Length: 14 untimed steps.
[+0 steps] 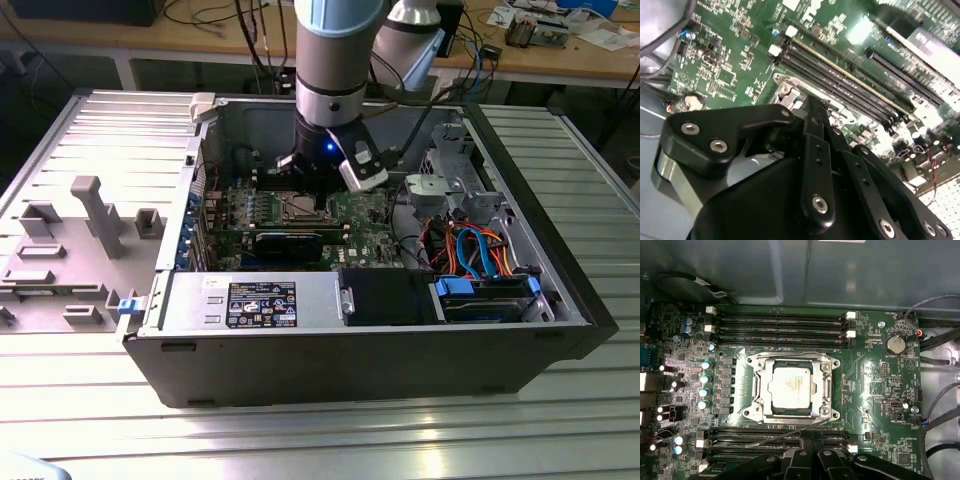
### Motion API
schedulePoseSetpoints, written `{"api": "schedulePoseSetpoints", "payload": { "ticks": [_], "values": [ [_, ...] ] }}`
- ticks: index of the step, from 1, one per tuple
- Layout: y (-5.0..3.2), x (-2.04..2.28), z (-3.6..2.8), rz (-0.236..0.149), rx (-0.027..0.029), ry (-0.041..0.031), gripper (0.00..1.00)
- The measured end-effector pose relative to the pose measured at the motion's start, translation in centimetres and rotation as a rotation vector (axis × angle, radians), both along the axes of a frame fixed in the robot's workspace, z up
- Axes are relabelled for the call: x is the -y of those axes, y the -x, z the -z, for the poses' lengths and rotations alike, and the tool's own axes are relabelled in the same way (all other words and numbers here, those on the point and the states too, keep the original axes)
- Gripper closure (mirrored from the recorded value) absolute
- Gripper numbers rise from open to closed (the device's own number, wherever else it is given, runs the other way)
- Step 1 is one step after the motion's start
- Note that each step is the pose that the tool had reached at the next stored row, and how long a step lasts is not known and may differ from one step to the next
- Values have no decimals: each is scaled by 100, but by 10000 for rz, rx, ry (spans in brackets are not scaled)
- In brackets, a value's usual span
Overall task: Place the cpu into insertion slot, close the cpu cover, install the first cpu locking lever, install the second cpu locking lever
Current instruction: 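Install the second cpu locking lever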
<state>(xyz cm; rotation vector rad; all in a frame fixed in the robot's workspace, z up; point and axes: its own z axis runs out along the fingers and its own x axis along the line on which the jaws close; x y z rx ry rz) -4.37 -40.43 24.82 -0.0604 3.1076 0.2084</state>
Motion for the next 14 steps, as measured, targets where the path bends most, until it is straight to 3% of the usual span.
{"api": "schedulePoseSetpoints", "payload": {
  "ticks": [1, 5, 12, 14],
  "values": [
    [11, 51, 3, 0, 0, -1, 89],
    [62, 121, 27, 0, 0, -1, 89],
    [224, 130, 136, 0, 0, -3, 89],
    [237, 119, 162, -7, 0, -1, 89]
  ]
}}
